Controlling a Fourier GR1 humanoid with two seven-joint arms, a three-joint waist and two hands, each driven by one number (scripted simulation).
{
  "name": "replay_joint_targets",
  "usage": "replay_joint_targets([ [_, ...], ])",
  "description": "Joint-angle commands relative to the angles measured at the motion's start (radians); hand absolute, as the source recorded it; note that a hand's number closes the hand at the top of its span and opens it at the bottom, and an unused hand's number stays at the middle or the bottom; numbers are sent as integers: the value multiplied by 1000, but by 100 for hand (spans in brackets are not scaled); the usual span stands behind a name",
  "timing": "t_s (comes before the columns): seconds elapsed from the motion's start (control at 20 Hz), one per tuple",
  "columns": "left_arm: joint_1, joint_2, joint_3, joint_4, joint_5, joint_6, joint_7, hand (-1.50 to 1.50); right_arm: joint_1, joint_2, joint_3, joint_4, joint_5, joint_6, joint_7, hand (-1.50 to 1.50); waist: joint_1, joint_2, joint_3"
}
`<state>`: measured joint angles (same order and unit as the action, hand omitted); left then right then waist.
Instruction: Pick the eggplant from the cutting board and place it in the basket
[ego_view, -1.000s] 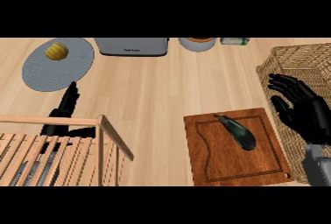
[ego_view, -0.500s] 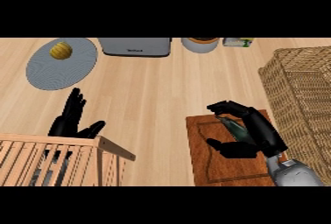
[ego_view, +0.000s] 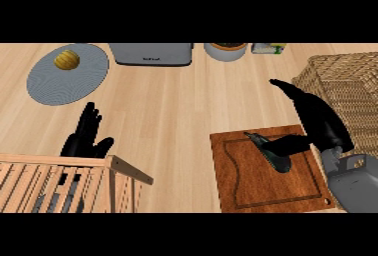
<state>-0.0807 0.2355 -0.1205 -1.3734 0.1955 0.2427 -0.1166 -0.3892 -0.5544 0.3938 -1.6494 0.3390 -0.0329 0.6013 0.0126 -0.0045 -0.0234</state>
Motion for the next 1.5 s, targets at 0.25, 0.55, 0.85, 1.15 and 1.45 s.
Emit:
replay_joint_targets([
  [0.25,-15,-27,-19,-110,19,-17,2,0,-251,-146,9,-25,-197,532,370,-150,18,-6,20],
  [0.55,-51,-20,-19,-145,14,-3,55,0,-390,-19,8,45,-382,602,551,-150,17,-1,21],
  [0.85,-44,-23,-24,-162,1,15,64,0,-394,-39,92,87,-332,582,581,-150,8,-1,22],
  [1.15,12,-10,-20,-177,13,-3,43,0,-331,-34,160,122,-264,551,539,-150,2,-2,23],
  [1.45,14,-23,-32,-211,-9,14,51,0,-281,-22,142,132,-235,519,490,-150,-2,-2,23],
])
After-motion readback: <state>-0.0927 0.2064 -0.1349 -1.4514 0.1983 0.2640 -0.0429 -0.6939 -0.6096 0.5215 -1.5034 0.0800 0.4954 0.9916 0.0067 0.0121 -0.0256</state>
